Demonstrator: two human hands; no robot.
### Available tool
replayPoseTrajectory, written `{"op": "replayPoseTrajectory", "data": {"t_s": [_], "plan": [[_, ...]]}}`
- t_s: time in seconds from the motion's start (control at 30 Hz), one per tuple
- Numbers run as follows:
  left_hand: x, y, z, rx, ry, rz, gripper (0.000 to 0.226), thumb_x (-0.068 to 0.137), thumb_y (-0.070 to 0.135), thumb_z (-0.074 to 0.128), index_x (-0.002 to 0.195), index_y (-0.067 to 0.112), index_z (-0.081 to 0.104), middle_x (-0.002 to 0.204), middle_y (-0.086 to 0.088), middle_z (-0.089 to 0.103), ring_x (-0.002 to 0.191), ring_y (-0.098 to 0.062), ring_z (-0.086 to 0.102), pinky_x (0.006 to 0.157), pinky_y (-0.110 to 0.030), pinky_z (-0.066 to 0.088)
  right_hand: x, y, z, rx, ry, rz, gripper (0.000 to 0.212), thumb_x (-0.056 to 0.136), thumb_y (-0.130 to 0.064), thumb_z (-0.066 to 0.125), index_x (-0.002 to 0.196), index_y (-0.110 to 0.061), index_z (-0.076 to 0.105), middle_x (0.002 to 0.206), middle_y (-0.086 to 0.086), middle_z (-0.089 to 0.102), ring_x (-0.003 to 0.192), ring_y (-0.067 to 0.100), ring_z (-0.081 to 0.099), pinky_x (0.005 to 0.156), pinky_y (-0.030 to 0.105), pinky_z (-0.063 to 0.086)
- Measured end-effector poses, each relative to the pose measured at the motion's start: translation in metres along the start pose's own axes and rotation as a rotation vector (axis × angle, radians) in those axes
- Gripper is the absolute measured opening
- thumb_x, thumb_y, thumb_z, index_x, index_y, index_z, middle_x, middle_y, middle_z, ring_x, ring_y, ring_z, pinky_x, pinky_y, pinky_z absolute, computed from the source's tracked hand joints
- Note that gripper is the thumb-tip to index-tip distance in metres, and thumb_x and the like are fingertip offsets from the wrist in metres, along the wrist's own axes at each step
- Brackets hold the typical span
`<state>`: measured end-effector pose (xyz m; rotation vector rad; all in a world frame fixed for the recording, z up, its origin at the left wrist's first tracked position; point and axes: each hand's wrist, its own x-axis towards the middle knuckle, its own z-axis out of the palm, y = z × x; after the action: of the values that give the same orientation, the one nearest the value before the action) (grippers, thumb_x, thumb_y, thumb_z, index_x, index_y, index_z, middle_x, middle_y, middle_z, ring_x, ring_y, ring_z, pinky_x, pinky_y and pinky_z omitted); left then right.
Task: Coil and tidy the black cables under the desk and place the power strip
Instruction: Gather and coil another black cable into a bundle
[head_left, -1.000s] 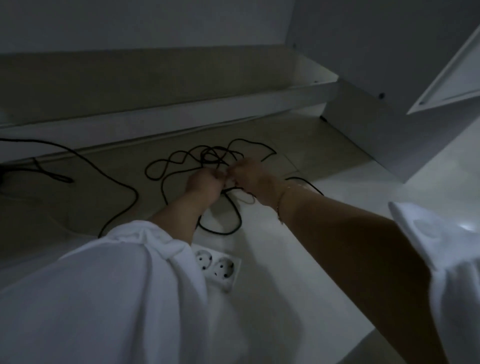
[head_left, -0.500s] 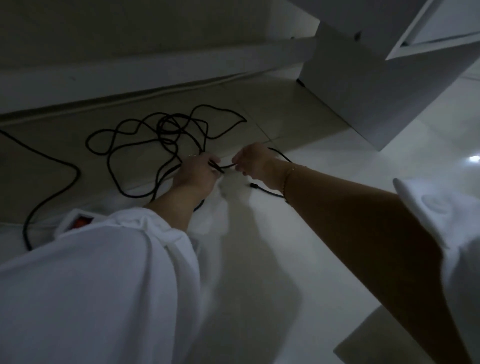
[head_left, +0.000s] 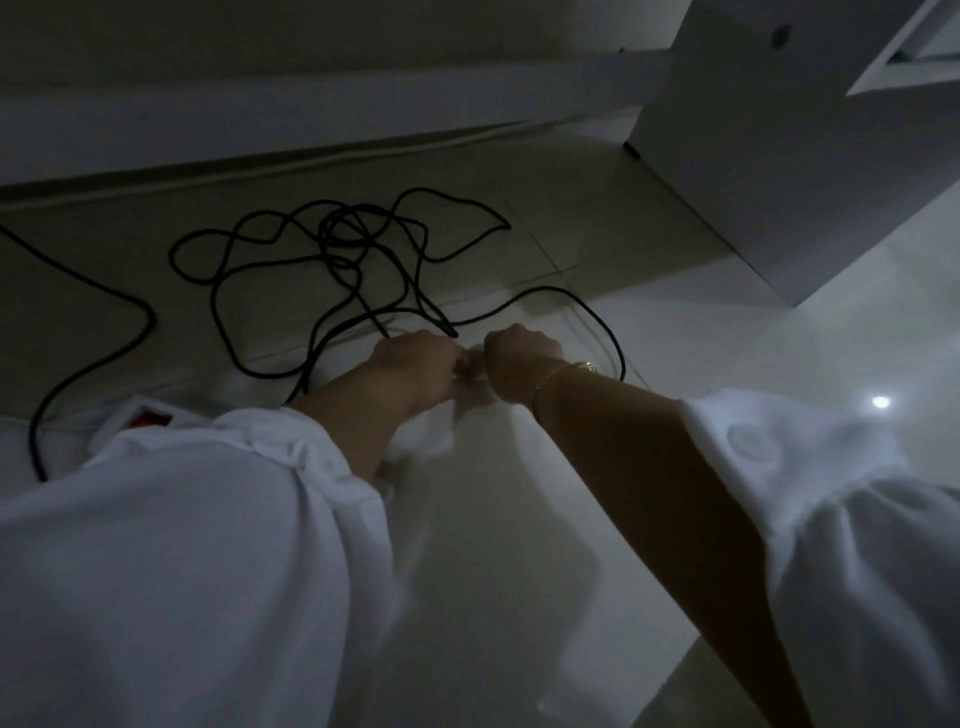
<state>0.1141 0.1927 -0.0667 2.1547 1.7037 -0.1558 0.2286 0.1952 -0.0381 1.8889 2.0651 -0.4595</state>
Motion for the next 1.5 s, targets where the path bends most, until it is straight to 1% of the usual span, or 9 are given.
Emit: {"op": "replayPoseTrajectory", "data": {"t_s": [0.23,0.47,0.63,0.83,1.0,1.1,1.23,1.37,1.5], "plan": [[-0.002,-0.007,-0.016,-0.347,-0.064,0.003,0.047,0.081,0.034,0.065,0.122,0.012,0.059,0.122,-0.009,0.062,0.114,-0.027,0.057,0.094,-0.032,0.046,0.012,-0.01,-0.018,0.186,-0.107,-0.052,0.022,0.092,-0.014,0.05,0.076,-0.002,0.058,0.077,0.011,0.059,0.078,0.026,0.061,0.072,0.027,0.052],[-0.015,-0.024,-0.039,-0.674,0.064,-0.088,0.028,0.093,0.013,0.055,0.114,-0.005,0.059,0.104,-0.02,0.063,0.094,-0.027,0.058,0.075,-0.026,0.04,0.013,-0.043,-0.055,0.856,-0.091,-0.013,0.028,0.088,-0.003,0.053,0.111,0.011,0.059,0.109,0.026,0.064,0.105,0.036,0.063,0.094,0.047,0.051],[-0.041,-0.051,-0.054,-0.841,0.087,-0.15,0.025,0.094,0.014,0.054,0.069,0.009,0.054,0.049,0.006,0.06,0.055,-0.004,0.057,0.06,-0.012,0.041,-0.009,-0.053,-0.086,0.997,0.066,-0.05,0.03,0.091,-0.005,0.05,0.116,0.009,0.059,0.107,0.021,0.065,0.084,0.02,0.052,0.068,0.025,0.045],[-0.076,-0.099,-0.091,-1.058,0.333,-0.361,0.032,0.094,0.027,0.054,0.064,0.015,0.055,0.044,0.008,0.057,0.057,-0.011,0.051,0.059,-0.02,0.038,-0.02,-0.073,-0.123,1.041,0.166,-0.018,0.036,0.091,-0.001,0.053,0.122,0.017,0.052,0.11,0.024,0.064,0.059,0.015,0.046,0.058,0.021,0.037],[-0.1,-0.128,-0.126,-1.826,0.584,-0.259,0.022,0.093,0.037,0.053,0.077,0.023,0.057,0.066,0.014,0.066,0.074,-0.001,0.063,0.07,-0.022,0.042,-0.031,-0.11,-0.123,1.225,0.041,-0.076,0.033,0.088,-0.002,0.059,0.116,0.016,0.056,0.066,0.007,0.052,0.056,0.013,0.047,0.04,0.015,0.043],[-0.114,-0.127,-0.141,-1.985,0.636,-0.129,0.02,0.096,0.038,0.045,0.088,0.026,0.059,0.1,0.014,0.062,0.104,-0.01,0.056,0.084,-0.026,0.042,-0.035,-0.137,-0.111,1.269,-0.143,-0.162,0.014,0.088,-0.004,0.059,0.096,0.006,0.063,0.069,0.007,0.055,0.059,0.013,0.051,0.045,0.016,0.043],[-0.123,-0.122,-0.147,-2.091,0.681,-0.068,0.018,0.096,0.039,0.045,0.1,0.031,0.061,0.111,0.003,0.065,0.099,-0.018,0.063,0.097,-0.037,0.042,-0.037,-0.157,-0.103,1.155,-0.34,-0.304,0.013,0.09,-0.015,0.059,0.077,-0.017,0.058,0.077,-0.001,0.06,0.07,0.008,0.056,0.062,0.019,0.042],[-0.132,-0.117,-0.144,-2.018,0.76,-0.159,0.024,0.101,0.037,0.035,0.117,0.031,0.053,0.065,-0.002,0.052,0.043,-0.01,0.049,0.059,-0.025,0.044,-0.042,-0.165,-0.104,1.059,-0.437,-0.36,0.005,0.088,-0.019,0.062,0.088,-0.015,0.061,0.089,0.0,0.061,0.081,0.009,0.056,0.063,0.017,0.042],[-0.145,-0.119,-0.15,-1.784,0.76,-0.149,0.031,0.103,0.035,0.025,0.125,0.027,0.046,0.052,0.004,0.036,0.034,-0.005,0.023,0.036,-0.012,0.019,-0.05,-0.174,-0.096,1.046,-0.428,-0.416,0.036,0.088,-0.028,0.062,0.12,-0.012,0.059,0.119,0.001,0.058,0.105,0.013,0.049,0.09,0.025,0.039]]}}
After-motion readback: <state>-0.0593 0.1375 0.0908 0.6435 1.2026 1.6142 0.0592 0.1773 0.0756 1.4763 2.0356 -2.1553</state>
